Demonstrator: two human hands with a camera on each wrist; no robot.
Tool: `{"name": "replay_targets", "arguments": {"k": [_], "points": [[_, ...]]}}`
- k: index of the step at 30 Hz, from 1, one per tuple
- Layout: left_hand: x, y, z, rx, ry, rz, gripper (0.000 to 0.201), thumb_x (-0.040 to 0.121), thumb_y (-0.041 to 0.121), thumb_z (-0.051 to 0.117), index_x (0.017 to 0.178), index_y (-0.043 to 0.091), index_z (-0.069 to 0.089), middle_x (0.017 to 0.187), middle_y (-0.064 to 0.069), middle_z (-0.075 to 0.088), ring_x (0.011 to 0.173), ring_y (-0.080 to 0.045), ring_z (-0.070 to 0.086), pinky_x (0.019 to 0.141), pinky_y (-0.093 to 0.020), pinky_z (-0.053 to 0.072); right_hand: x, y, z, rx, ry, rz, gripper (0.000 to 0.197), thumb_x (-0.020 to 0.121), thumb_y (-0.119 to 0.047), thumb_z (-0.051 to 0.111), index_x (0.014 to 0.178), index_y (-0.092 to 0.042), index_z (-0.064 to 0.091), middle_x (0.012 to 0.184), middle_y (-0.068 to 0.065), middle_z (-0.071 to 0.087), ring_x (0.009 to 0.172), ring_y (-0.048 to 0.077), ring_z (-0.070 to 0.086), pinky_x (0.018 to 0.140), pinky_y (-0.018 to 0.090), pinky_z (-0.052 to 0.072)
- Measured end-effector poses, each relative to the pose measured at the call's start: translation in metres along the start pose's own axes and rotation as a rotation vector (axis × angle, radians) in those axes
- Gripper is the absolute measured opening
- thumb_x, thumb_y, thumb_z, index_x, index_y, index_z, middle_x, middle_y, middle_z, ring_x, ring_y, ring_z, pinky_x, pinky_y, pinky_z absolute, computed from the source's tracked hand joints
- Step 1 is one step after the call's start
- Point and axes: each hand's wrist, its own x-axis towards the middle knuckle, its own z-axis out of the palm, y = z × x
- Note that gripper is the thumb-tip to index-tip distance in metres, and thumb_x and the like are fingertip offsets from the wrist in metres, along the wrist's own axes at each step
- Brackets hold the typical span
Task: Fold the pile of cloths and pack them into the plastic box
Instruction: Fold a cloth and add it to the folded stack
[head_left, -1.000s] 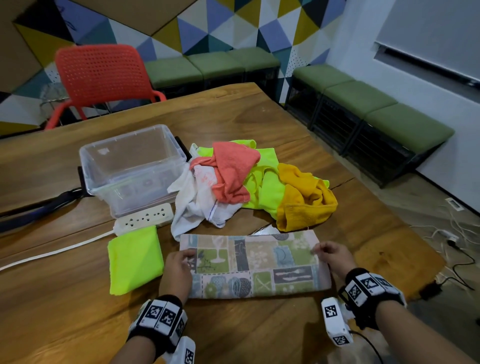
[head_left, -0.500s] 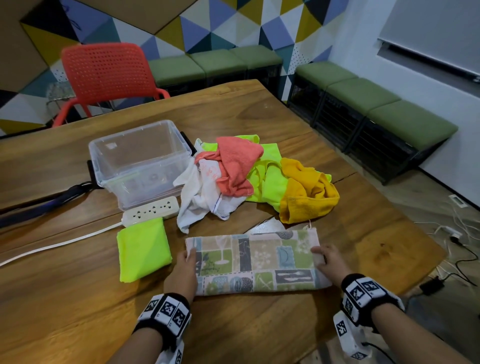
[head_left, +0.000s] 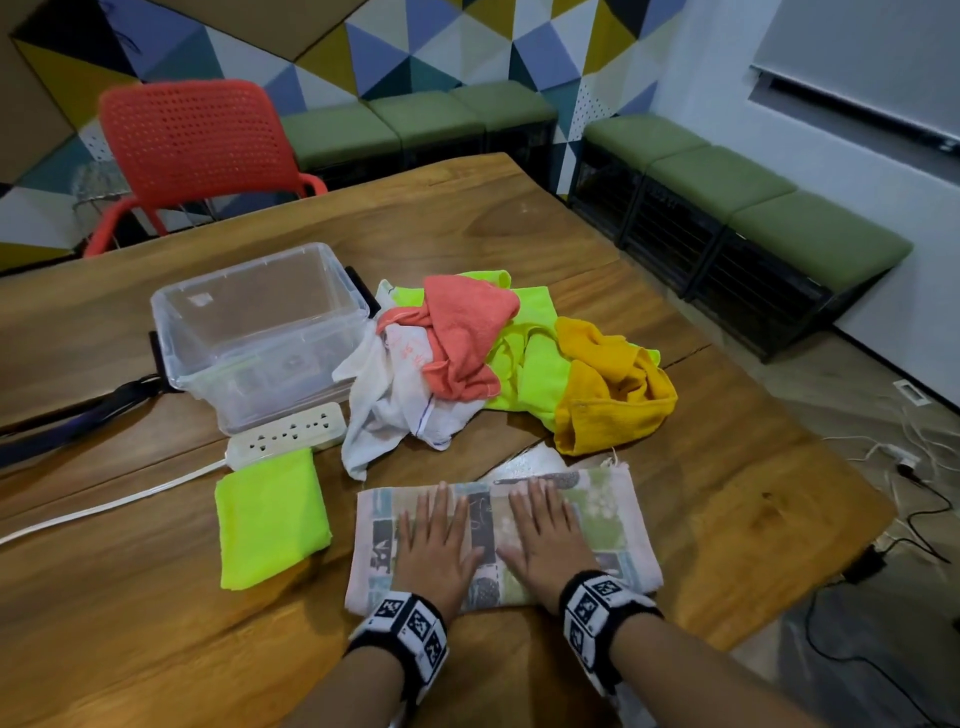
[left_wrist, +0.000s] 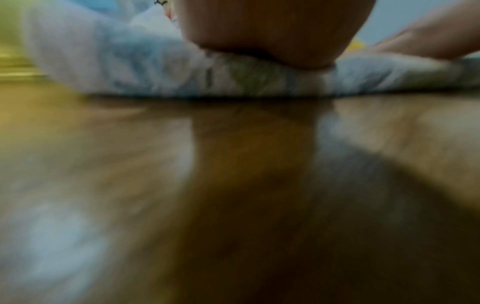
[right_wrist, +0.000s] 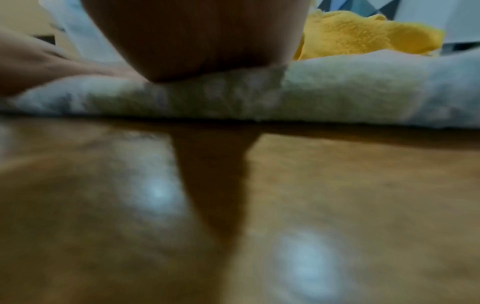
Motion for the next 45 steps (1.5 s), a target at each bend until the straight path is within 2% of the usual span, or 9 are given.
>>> {"name": "replay_targets", "arguments": {"k": [4, 7, 16, 20, 26, 31, 36, 41, 45], "points": [[-0.006, -0.019, 0.003, 0.001, -0.018, -0.071, 0.066, 0.093, 0.06, 0.006, 0.15, 0.028, 0.006, 0.156, -0.012, 0.019, 0.145, -0.031, -0.002, 0.114, -0.041, -0.005, -0.001, 0.026, 0.004, -0.014, -0.011, -0.071, 0.073, 0.093, -0.06, 0.008, 0.149, -0.014, -0.002, 0.146, 0.011, 0.033, 0.146, 0.025, -0.012, 0.112, 0.036, -0.001], [-0.011, -0.037, -0.002, -0.003, -0.076, -0.155, 0.067, 0.092, 0.062, 0.007, 0.143, 0.024, 0.031, 0.143, -0.015, 0.043, 0.133, -0.033, 0.025, 0.114, -0.037, -0.006, -0.003, 0.037, 0.003, -0.049, 0.058, -0.078, 0.07, 0.095, -0.058, 0.01, 0.149, -0.016, -0.001, 0.149, 0.01, 0.03, 0.146, 0.022, -0.012, 0.113, 0.034, 0.0], [-0.013, -0.046, -0.002, -0.044, -0.091, -0.18, 0.069, 0.092, 0.062, 0.008, 0.139, 0.022, 0.037, 0.145, -0.018, 0.04, 0.135, -0.035, 0.022, 0.114, -0.037, -0.003, -0.012, 0.078, -0.001, -0.034, 0.055, 0.06, 0.067, 0.095, -0.058, 0.009, 0.148, -0.017, 0.015, 0.153, 0.007, 0.022, 0.145, 0.016, -0.014, 0.113, 0.032, -0.005], [-0.015, -0.044, -0.002, -0.024, -0.07, -0.166, 0.068, 0.092, 0.061, 0.007, 0.14, 0.021, 0.035, 0.145, -0.018, 0.039, 0.135, -0.035, 0.022, 0.114, -0.038, -0.004, -0.016, 0.098, -0.01, -0.032, 0.058, 0.086, 0.095, 0.064, -0.073, -0.033, 0.14, -0.016, -0.027, 0.151, 0.004, -0.028, 0.137, 0.014, -0.033, 0.1, 0.028, -0.035], [-0.008, -0.016, -0.009, -0.003, 0.023, 0.044, 0.068, 0.09, 0.04, 0.03, 0.151, 0.02, 0.007, 0.153, -0.003, 0.016, 0.146, -0.022, -0.012, 0.115, -0.04, -0.002, 0.001, 0.028, -0.026, -0.021, 0.041, -0.134, 0.083, 0.069, -0.067, -0.026, 0.137, -0.019, -0.025, 0.147, 0.008, -0.03, 0.137, 0.025, -0.027, 0.107, 0.031, -0.028], [-0.005, -0.01, -0.001, 0.022, -0.103, 0.048, 0.062, 0.095, 0.054, 0.005, 0.15, 0.025, 0.001, 0.155, -0.007, 0.017, 0.146, -0.022, -0.014, 0.113, -0.04, -0.002, 0.001, 0.027, -0.017, -0.126, -0.118, -0.132, 0.074, 0.092, -0.063, 0.003, 0.149, -0.015, 0.0, 0.149, 0.01, 0.022, 0.134, 0.028, 0.039, 0.114, 0.036, -0.002], [-0.014, -0.036, -0.019, -0.052, -0.051, -0.311, 0.08, 0.083, 0.072, 0.004, 0.15, 0.027, 0.002, 0.158, -0.01, -0.006, 0.145, -0.026, -0.013, 0.118, -0.04, 0.003, -0.001, 0.086, -0.044, -0.115, -0.089, -0.07, 0.111, 0.045, -0.084, -0.032, 0.135, -0.02, -0.03, 0.143, 0.008, -0.037, 0.133, 0.023, -0.033, 0.106, 0.033, -0.028], [-0.017, -0.035, -0.053, -0.28, -0.008, -0.607, 0.069, 0.09, 0.041, 0.051, 0.146, 0.022, 0.016, 0.147, -0.014, 0.026, 0.132, -0.03, 0.032, 0.101, -0.043, 0.04, -0.002, 0.009, -0.066, -0.176, -0.091, -0.28, 0.091, 0.08, -0.074, 0.032, 0.15, -0.024, 0.001, 0.156, 0.007, -0.017, 0.145, 0.031, -0.01, 0.112, 0.041, -0.015], [-0.016, -0.045, -0.054, -0.489, -0.085, -0.744, 0.067, 0.086, 0.034, 0.06, 0.14, 0.016, 0.024, 0.134, -0.017, 0.041, 0.122, -0.034, 0.046, 0.095, -0.043, 0.046, 0.004, -0.053, -0.06, -0.17, -0.163, -0.346, 0.099, 0.073, -0.068, 0.059, 0.148, -0.027, 0.009, 0.149, 0.008, 0.019, 0.135, 0.032, 0.02, 0.113, 0.048, 0.015]]}}
